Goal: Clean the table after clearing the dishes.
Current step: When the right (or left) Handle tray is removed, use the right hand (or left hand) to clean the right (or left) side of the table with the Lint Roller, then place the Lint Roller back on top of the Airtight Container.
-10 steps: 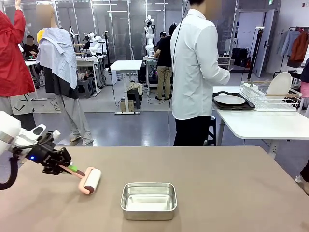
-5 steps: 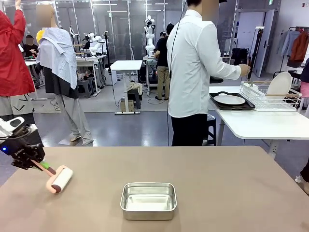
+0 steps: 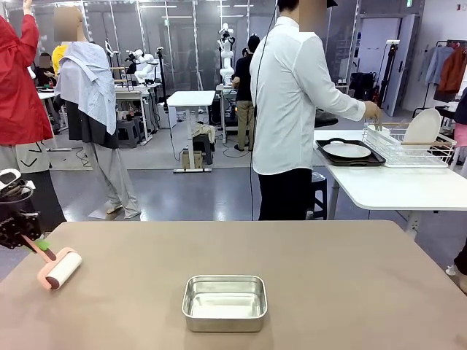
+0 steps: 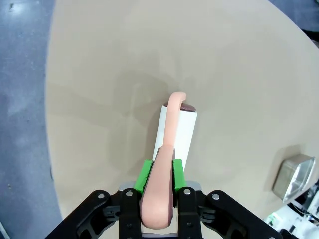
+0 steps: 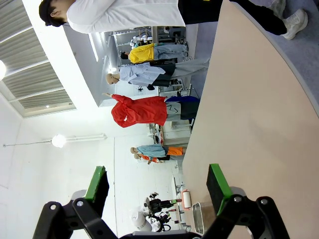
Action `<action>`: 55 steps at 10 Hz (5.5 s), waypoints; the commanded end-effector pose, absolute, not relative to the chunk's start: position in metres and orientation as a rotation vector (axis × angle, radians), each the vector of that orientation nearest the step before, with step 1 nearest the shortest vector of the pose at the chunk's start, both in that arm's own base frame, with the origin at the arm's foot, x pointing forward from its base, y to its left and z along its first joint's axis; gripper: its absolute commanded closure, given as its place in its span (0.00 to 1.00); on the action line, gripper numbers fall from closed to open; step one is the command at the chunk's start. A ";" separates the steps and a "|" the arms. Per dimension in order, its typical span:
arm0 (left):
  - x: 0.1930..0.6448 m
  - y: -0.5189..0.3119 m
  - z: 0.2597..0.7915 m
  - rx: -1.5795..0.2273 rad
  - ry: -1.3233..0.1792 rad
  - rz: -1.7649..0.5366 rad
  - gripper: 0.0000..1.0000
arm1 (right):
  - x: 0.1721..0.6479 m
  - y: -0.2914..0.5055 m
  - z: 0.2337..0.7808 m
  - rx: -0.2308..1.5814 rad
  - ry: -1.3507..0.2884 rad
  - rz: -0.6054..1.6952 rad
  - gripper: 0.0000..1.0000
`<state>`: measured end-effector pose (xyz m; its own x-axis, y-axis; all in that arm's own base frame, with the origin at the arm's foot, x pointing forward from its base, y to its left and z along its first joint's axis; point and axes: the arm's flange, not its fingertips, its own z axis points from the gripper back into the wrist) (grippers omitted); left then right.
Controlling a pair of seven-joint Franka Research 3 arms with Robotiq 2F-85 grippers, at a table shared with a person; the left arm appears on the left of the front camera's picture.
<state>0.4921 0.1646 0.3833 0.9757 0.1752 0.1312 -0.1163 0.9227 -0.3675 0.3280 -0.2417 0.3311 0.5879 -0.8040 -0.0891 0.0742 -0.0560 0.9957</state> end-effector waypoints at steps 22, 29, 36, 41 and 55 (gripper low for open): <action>0.468 0.082 0.558 -0.185 -0.504 -0.380 0.78 | 0.326 -0.242 0.334 1.461 -0.657 -0.793 0.00; 0.374 -0.213 0.576 -0.090 -0.373 -1.631 0.78 | 0.326 -0.242 0.334 1.461 -0.657 -0.793 0.00; 0.421 -0.345 0.512 -0.064 -0.151 -1.711 0.78 | 0.326 -0.242 0.334 1.461 -0.657 -0.793 0.00; 0.452 -0.369 0.456 -0.132 -0.135 -1.540 0.78 | 0.326 -0.242 0.334 1.461 -0.657 -0.793 0.00; 0.483 -0.354 0.450 -0.140 -0.208 -1.407 0.00 | 0.326 -0.242 0.334 1.461 -0.657 -0.793 0.00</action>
<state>0.4837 -0.3611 0.4414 0.1154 -0.9706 0.2114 0.9927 0.1202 0.0102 0.3284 -0.2418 0.3313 0.5888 -0.8034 -0.0884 0.0739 -0.0554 0.9957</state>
